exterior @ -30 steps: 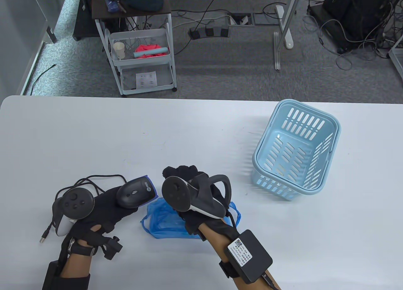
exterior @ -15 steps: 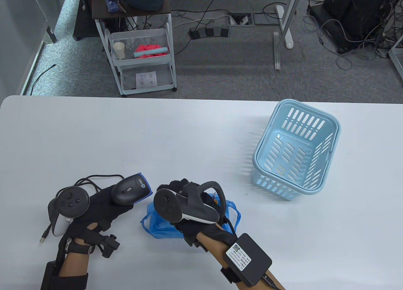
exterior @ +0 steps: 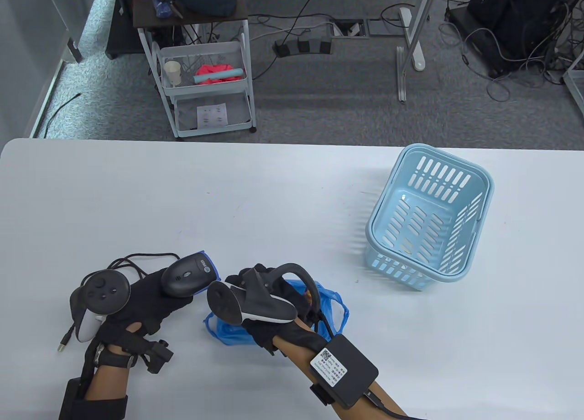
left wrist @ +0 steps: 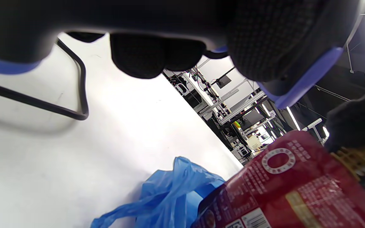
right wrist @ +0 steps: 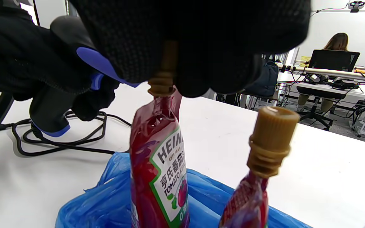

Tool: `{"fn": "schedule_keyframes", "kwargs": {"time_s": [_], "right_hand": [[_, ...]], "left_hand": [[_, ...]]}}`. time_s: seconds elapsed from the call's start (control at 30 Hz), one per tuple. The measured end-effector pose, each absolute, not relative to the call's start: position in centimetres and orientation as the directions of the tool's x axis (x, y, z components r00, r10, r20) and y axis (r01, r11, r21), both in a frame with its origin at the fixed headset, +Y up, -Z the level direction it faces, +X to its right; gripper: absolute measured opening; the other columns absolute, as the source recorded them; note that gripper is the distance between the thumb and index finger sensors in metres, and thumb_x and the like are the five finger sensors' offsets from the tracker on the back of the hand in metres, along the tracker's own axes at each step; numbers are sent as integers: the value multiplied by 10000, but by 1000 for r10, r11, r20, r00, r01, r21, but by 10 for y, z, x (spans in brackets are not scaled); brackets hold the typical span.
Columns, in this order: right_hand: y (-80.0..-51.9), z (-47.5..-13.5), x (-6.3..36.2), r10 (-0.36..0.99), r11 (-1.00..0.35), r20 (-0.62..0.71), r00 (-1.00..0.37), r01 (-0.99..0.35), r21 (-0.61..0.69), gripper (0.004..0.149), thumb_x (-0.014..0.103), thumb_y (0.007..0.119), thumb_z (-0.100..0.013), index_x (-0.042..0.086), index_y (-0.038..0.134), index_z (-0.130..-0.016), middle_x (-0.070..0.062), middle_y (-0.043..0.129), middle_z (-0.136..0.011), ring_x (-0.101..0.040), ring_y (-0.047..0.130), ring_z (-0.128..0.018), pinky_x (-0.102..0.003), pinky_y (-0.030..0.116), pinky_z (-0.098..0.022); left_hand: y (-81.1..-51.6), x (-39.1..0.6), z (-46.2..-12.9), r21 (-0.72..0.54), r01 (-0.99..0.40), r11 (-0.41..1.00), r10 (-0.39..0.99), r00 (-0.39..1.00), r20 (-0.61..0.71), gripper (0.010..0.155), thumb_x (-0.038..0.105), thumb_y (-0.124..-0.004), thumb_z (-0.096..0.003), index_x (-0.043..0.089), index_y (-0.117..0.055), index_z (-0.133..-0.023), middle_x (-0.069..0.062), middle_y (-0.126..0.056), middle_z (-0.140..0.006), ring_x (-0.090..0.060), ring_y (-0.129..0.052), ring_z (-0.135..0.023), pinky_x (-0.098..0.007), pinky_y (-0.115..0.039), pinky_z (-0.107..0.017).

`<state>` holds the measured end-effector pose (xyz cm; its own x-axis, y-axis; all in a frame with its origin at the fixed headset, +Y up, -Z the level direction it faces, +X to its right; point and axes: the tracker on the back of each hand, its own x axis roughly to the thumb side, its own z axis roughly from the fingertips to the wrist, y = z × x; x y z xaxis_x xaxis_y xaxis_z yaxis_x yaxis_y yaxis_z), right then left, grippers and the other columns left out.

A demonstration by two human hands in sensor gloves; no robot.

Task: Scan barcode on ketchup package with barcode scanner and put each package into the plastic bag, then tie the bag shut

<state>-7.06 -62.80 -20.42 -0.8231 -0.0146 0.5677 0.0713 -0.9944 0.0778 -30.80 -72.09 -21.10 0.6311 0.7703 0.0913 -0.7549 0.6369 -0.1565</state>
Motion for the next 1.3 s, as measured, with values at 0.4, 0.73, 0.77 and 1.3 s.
{"fn": "schedule_keyframes", "kwargs": {"time_s": [0.4, 0.73, 0.77, 1.3], "right_hand": [[-639, -206, -76, -83, -989, 571, -817, 137, 52, 447, 248, 886, -457, 126, 804, -879, -132, 913, -802, -364, 878, -699, -449, 780, -468], [-642, -207, -76, -100, -985, 567, -818, 163, 61, 449, 252, 887, -456, 127, 805, -880, -124, 918, -808, -370, 866, -729, -465, 771, -496], [-642, -207, -76, -100, -984, 567, -818, 164, 63, 450, 251, 885, -458, 125, 804, -881, -124, 916, -810, -371, 864, -730, -466, 770, -498], [-627, -206, -66, -32, -988, 541, -841, 109, 111, 527, 317, 844, -489, 133, 731, -970, -156, 843, -917, -407, 813, -792, -495, 741, -542]], "left_hand": [[-722, -307, -212, -162, -749, 642, 765, 638, 86, 517, 487, -891, -433, 256, -831, -892, 38, -892, -858, -282, -987, -679, -536, -762, -631], [-722, -306, -212, -167, -746, 645, 763, 641, 82, 517, 487, -891, -434, 256, -832, -892, 39, -893, -858, -284, -986, -681, -536, -760, -631], [-722, -306, -212, -166, -746, 645, 763, 641, 83, 516, 487, -891, -434, 256, -831, -892, 39, -893, -857, -284, -987, -679, -536, -761, -631], [-723, -305, -212, -173, -740, 650, 758, 646, 86, 517, 488, -890, -434, 254, -832, -892, 27, -894, -857, -282, -987, -679, -535, -762, -631]]}}
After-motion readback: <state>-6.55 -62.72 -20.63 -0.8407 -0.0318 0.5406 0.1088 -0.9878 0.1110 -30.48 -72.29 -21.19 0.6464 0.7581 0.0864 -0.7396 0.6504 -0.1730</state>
